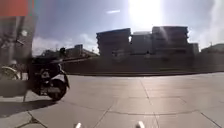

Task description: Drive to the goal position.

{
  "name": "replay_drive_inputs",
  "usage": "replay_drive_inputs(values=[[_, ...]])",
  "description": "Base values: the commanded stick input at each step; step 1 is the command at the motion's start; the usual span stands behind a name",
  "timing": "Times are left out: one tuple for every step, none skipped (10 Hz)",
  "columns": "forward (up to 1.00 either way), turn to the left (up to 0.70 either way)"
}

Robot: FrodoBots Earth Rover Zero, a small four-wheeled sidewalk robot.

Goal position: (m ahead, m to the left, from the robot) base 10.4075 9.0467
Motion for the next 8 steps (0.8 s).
replay_drive_inputs(values=[[0.7,0.0],[0.7,0.0],[0.7,0.0],[0.7,0.0],[0.7,0.0],[0.7,0.0],[0.7,0.0],[0.7,0.0]])
